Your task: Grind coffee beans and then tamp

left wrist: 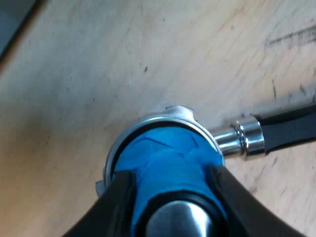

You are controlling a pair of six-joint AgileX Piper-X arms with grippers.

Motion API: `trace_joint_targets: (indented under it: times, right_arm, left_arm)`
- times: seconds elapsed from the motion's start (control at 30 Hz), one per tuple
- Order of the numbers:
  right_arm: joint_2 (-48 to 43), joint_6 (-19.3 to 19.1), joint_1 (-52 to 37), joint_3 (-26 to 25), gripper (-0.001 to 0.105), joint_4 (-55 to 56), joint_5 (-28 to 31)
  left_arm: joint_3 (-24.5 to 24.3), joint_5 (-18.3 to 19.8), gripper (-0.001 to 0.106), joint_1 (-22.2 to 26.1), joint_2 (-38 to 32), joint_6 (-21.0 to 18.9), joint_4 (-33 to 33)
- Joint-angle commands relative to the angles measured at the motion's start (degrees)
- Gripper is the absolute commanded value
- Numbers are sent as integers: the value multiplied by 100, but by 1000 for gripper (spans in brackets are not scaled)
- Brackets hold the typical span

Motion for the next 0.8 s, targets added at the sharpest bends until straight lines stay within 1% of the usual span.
trace_joint_targets:
  times: [0.03,0.27,0.33,0.43,0.53,0.7,0.77,0.8]
  right_arm:
    - [-49,-8,7,-18,54,-85,-30]
    - [-49,-8,7,-18,54,-85,-30]
    - [-49,-8,7,-18,54,-85,-47]
    - [-49,-31,7,-18,54,-85,-342]
    - [-49,-42,7,-30,54,-95,-559]
    - [-49,-67,7,-33,54,-281,-597]
    - [-49,-67,7,-33,54,-492,-701]
    - [-49,-67,7,-50,54,-515,-799]
  left_arm:
    - [-1,-76,0,-37,-161,-73,98]
    - [-1,-116,0,-37,-672,-73,94]
    - [-1,-209,0,-37,-916,-73,134]
    - [-1,-292,0,-37,-1177,-73,307]
    - [-1,-291,0,-37,-1392,-73,460]
    - [-1,-392,0,-37,-1612,-169,626]
    - [-1,-392,0,-37,-1623,-177,630]
    - [-1,-462,0,-37,-1731,-220,703]
